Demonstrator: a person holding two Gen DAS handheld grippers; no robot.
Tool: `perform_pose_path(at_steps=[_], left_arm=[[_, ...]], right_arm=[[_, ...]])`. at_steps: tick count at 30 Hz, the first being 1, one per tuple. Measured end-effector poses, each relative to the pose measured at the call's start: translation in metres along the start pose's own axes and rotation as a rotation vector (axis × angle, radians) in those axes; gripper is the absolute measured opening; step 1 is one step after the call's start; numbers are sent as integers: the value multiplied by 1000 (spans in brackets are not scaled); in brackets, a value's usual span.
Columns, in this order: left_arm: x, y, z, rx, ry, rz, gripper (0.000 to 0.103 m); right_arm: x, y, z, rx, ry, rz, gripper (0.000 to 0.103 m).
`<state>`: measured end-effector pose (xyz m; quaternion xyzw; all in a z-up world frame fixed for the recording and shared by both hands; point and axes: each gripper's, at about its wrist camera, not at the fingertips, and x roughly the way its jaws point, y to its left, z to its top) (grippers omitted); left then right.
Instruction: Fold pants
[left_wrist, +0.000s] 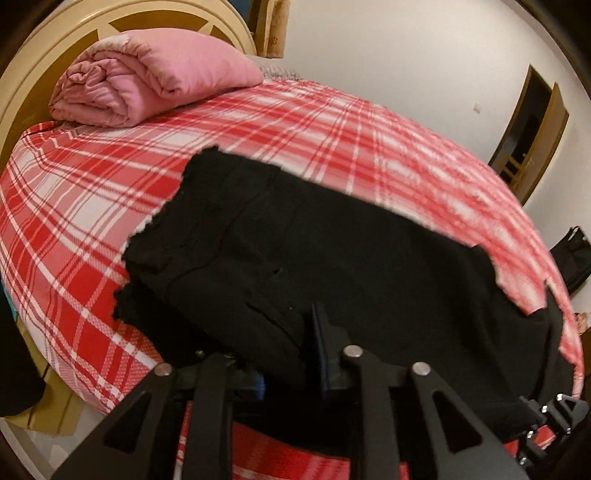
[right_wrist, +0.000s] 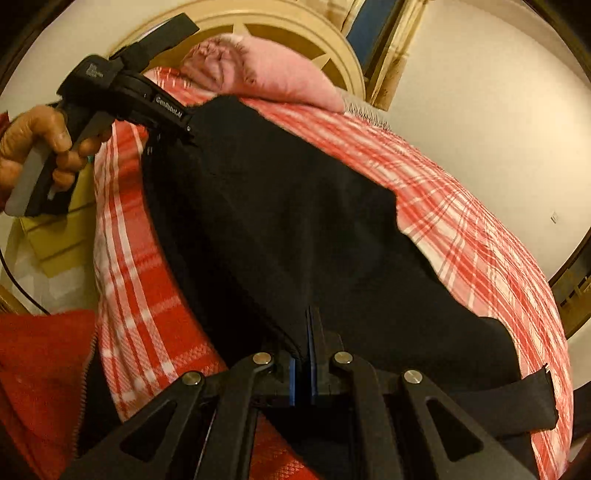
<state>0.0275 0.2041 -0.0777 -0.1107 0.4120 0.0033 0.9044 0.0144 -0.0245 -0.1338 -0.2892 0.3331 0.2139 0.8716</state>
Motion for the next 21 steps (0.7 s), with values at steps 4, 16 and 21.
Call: perform_pose_path(at_steps=[4,16,21], left_arm=[[3,13,-9,-18,-9,14,51],[-52,49,-3,44,-71,165,89],[-55,61,14,-62,-88,92,90]], right_arm=[[2,2,-6,-6,-11,-12,6],[-13,-11,-2,13,-5,51,43],[-25,6,14,1,-108,85,63]])
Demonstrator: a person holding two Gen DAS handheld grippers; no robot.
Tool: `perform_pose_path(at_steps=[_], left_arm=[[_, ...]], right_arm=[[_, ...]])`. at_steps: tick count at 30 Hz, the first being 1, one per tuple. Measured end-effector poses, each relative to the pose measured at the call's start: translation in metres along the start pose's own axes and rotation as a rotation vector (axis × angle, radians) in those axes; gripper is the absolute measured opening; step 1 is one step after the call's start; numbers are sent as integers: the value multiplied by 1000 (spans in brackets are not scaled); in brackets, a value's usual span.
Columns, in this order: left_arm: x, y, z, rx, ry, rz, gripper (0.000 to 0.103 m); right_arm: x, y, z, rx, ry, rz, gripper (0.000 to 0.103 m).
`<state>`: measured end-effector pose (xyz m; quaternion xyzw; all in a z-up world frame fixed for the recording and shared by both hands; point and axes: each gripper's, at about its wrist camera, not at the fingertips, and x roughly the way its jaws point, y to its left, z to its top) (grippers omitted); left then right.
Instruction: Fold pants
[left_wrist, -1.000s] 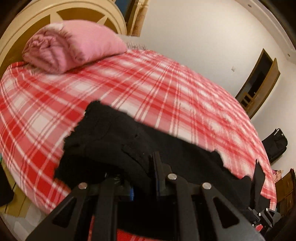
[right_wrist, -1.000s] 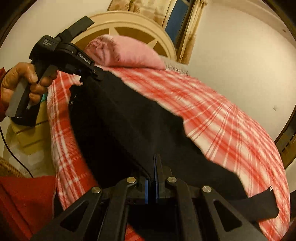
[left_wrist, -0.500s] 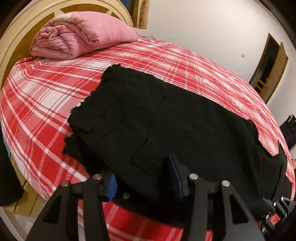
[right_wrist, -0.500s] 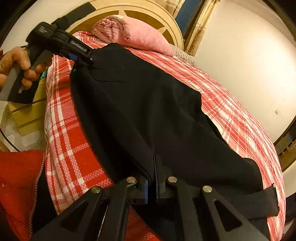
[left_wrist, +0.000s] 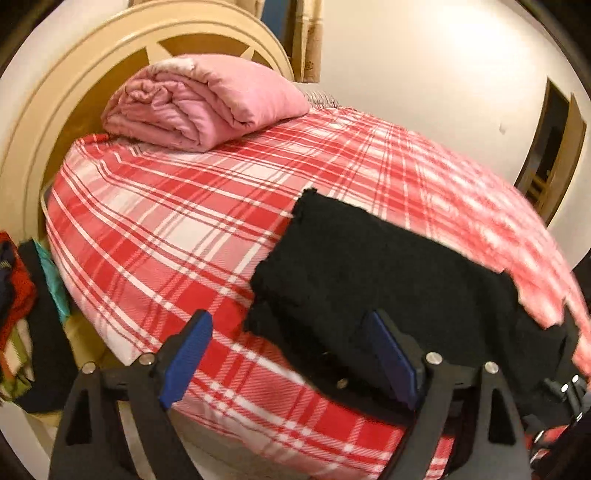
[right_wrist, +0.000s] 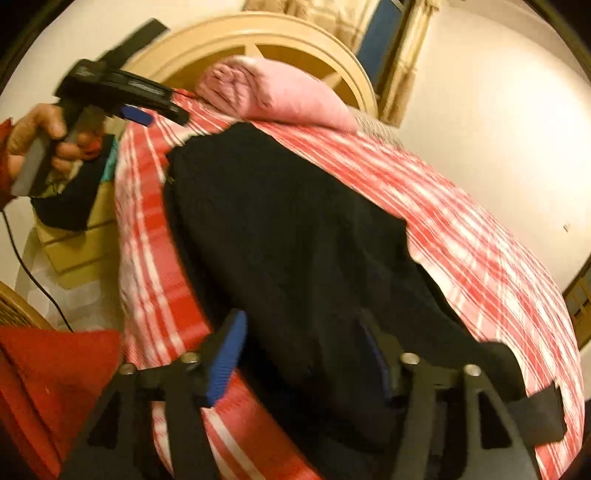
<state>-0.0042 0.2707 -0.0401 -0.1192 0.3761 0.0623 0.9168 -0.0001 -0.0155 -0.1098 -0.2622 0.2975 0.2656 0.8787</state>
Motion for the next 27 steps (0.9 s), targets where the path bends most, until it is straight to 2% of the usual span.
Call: perform_pose_path(at_steps=[4,7,10,12,14,18,21,23,24,25,27], left_arm=[[7,-6,9,-37,-8,2,90],[8,-22,20,-2,-35,11,90],[15,-50,27,67,-59,8,90],[24,-65,27,126,-59,63,90],[32,-66,25,132,-33,94,90],[31,-32,19,12,3,65,91],[28,-4,13,-77,10,92,93],[30,7,11,-107,36,106,93],[32,10,11,-117,42,102,93],[34,10,11,-122,44,99,93],[39,10,11,-134,51,97,93]], right_arm=[[4,14,14,-32,-23,70,63],[-2,-4,28,75,-59,139,63],[-4,-30,34,167,-71,129,63],[-5,-38,37,178,-67,147,63],[-7,-27,38,136,-72,174,63],[7,10,30,-12,-42,137,63],[24,19,27,-43,-7,156,63],[36,25,24,-85,23,139,62],[42,27,23,-102,37,132,50],[48,28,22,-117,51,116,22],[53,27,23,-92,70,143,7]])
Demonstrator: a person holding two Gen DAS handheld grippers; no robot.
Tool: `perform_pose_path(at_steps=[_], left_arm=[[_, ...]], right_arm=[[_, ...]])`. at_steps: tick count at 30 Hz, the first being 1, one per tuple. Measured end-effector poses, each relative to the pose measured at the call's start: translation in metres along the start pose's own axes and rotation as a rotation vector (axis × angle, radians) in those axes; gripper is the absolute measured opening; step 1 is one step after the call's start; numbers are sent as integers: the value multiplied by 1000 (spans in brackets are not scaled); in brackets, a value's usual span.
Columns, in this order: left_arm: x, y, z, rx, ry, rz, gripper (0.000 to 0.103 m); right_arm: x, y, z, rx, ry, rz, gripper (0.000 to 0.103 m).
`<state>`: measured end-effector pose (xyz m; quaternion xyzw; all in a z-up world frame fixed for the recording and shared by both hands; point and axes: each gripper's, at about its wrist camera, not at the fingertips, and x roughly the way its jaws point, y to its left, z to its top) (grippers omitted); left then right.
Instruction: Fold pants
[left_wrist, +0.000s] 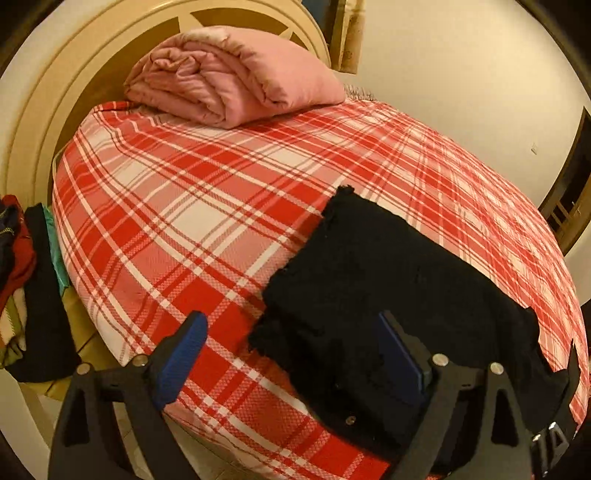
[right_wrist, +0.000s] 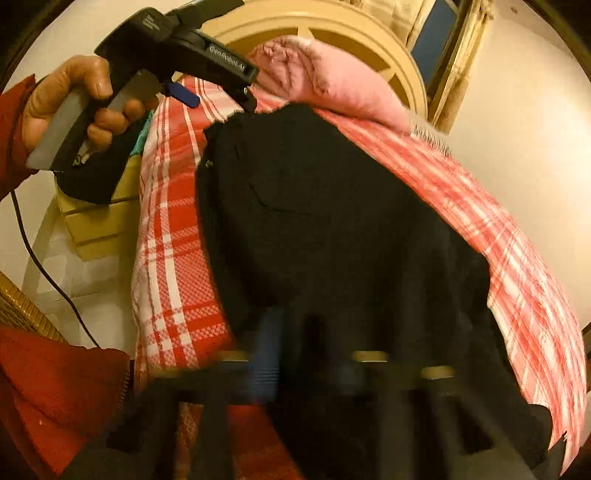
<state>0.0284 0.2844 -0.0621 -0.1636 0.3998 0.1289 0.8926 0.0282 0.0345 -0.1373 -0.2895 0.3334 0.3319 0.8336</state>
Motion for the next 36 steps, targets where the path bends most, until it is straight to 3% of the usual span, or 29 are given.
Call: perform_pose_path(at_steps=[4,7,9,12,17,18,20,21,22,25,29,31,33,36], left_arm=[[15,1,0,-29,34,12,93],[17,9,-1,-81,48,32,93],[12,15,0,-98,35,28,93],[0,17,3,-79,-15,80,93],[-9,3,11,-39,-67,96,93],[-10,-4,12,-17,-78,91,93],[-8,-17,14,16,-90,82,93],[-5,-27,13,33,-89,68,93],[-2,-34,12,43,-85,55,93],[9,-56,2,74,-63,39,93],[22,-83,-19,176,-59,96,93],[26,-91,-30,224,-62,139,93],[25,-93,-39,233,-81,144,94],[24,-95,-46,236,-99,146,98]], right_arm=[[-15,5,1,-29,-18,-12,3],[-31,9,-2,-32,-21,47,2],[-33,12,-7,-44,5,75,2],[-21,14,-19,-44,41,90,2],[-35,-11,-9,106,-13,144,4],[-43,-26,-5,179,-36,167,7],[-59,-65,0,345,-98,213,30],[-64,-87,-1,426,-124,218,64],[-69,-113,-3,513,-152,197,84],[-72,-171,-14,690,-229,149,84],[-32,-213,-11,786,-159,233,83],[-12,-219,-8,798,-127,241,82],[14,-220,-2,799,-78,296,82],[44,-214,-2,823,12,305,82]])
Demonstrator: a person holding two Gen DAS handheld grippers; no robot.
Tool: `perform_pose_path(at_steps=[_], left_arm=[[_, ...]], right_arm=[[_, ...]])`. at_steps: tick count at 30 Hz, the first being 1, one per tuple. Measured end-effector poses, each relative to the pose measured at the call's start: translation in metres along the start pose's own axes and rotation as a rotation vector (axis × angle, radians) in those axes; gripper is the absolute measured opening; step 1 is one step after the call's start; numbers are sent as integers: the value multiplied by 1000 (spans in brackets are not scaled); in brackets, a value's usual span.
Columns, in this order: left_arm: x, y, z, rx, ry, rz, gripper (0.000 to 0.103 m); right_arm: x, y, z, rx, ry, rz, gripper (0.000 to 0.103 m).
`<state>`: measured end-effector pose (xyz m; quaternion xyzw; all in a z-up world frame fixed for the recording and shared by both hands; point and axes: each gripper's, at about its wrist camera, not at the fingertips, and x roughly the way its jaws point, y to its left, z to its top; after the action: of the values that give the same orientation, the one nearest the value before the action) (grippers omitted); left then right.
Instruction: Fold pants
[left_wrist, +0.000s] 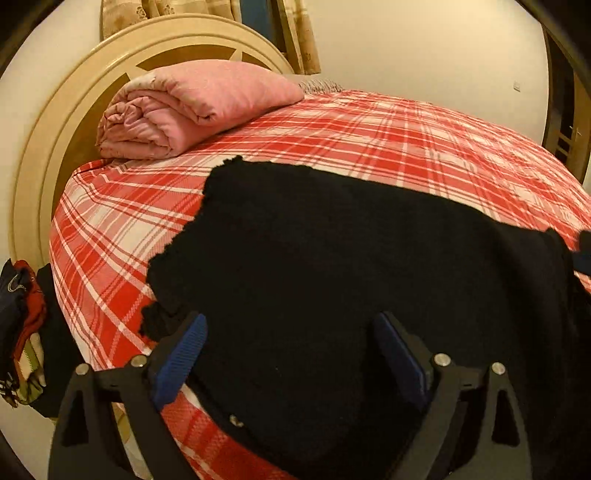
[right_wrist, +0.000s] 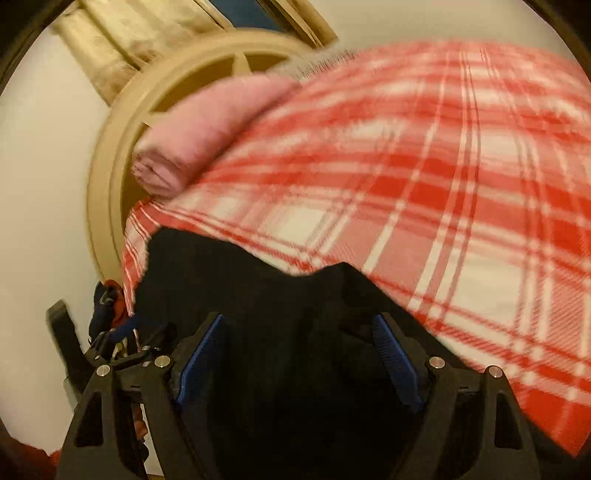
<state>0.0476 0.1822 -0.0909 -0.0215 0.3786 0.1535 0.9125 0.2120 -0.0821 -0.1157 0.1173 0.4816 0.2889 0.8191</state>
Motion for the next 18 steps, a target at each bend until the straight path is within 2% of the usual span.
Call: perform_pose_path(at_steps=[4,7,10,13,15,16,17,18], left_arm=[[5,4,0,-36,5,-10,102],[6,0,0,-26,1,-10,103],[7,-1,-1,-29,-5,-12,103],[7,-3,-3,-21,-19,-9,103],[7,-4,-3,-8,-23,-7,103],[7,-4,-3,-7,-22,-8,103],[8,-3,-2,-7,-20,-12,103],[8,-3,-2,-9,-17,-14,103]], right_arm=[[4,5,-6,9,54,142,82],[9,4,0,24,53,166,83],[18,-6,15,105,21,211,82],[23,-21,32,152,-12,193,81],[21,-27,37,181,7,202,74],[14,-31,39,185,18,190,74],[8,-32,40,183,20,154,74],[-9,-36,41,166,3,74,75]])
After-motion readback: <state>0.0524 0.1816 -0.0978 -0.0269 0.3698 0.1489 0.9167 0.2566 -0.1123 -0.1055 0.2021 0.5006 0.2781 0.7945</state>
